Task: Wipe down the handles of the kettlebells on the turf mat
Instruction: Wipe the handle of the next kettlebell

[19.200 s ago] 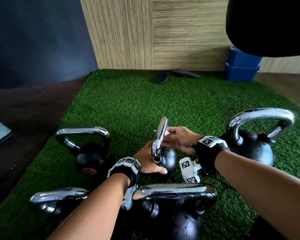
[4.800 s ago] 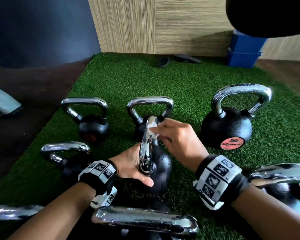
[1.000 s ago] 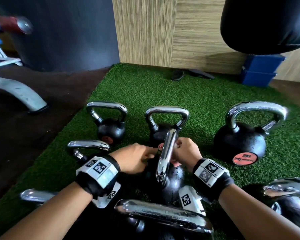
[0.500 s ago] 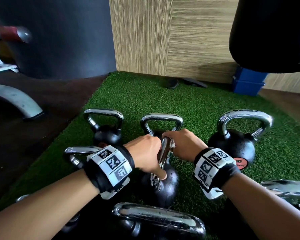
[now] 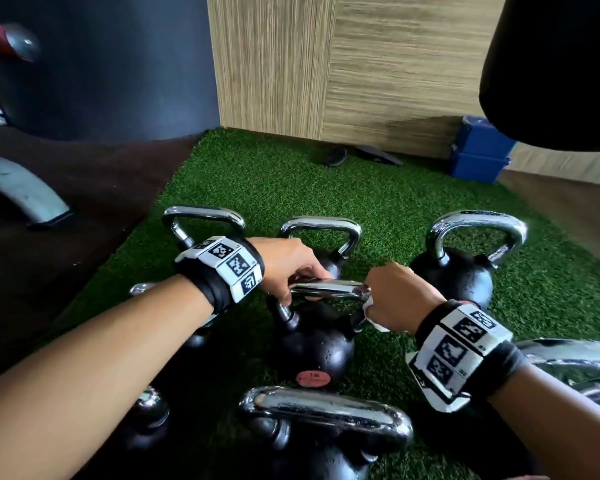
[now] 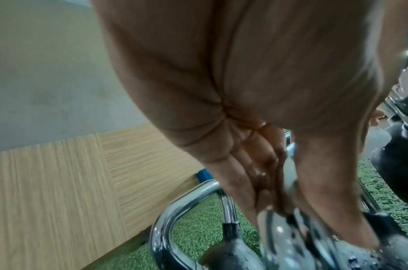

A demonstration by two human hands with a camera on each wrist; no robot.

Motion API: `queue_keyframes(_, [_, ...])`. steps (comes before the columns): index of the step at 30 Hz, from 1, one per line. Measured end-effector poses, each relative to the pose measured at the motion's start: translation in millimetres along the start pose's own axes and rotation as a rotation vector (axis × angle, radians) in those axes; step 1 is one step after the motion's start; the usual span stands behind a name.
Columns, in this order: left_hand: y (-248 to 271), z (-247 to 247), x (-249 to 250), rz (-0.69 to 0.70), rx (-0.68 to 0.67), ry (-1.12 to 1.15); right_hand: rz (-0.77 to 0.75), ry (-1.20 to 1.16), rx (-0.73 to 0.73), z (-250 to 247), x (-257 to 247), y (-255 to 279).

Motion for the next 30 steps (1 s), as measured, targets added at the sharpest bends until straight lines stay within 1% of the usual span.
queue_keyframes(3, [9, 1, -2, -0.013, 0.082, 0.018, 0.034, 0.001, -0.002, -5, -3, 7])
queue_keyframes(5, [18, 4, -3, -0.03, 0.167, 0.026, 0.039, 0.031, -0.012, -10, -8, 11])
queue_keyframes(7, [32, 5, -6, -0.07, 0.259, 0.068, 0.043, 0.066, 0.023, -23, -16, 18])
queue_keyframes(10, [67, 2, -16, -0.081, 0.381, 0.28, 0.024, 0.052, 0.139, -47, -29, 39])
queue_keyframes(12, [89, 7, -26, -0.085, 0.42, 0.393, 0.02, -0.035, 0.12, -52, -40, 55])
queue_keyframes(14, [103, 22, -35, -0.107, 0.38, 0.43, 0.011, -0.116, 0.081, -54, -53, 71])
queue_keyframes(18, [113, 61, -34, -0.111, 0.149, 0.514, -0.015, -0.198, 0.118, -66, -82, 109])
queue_keyframes(20, [113, 85, -24, -0.084, 0.036, 0.588, -0.016, -0.209, 0.135, -70, -91, 125])
queue_keyframes(23, [117, 132, -5, -0.017, -0.129, 0.687, -0.001, -0.261, 0.135, -67, -90, 139])
queue_keyframes(25, [122, 162, 0, -0.038, -0.175, 0.672, -0.012, -0.308, 0.161, -61, -86, 142])
queue_keyframes(27, [128, 183, 2, -0.115, -0.203, 0.623, -0.053, -0.383, 0.214, -57, -85, 145])
queue_keyframes(30, [126, 199, 6, -0.192, -0.196, 0.603, -0.148, -0.502, 0.291, -46, -83, 149])
Point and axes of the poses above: each hand's wrist, its own y-axis away from the middle knuckle, its own z-axis out of the palm, x = y × z, the point moved 10 cm from there along -y, towards the middle knuckle, and after that the axes turned 6 degrees about -z, right-handed, at the moved point
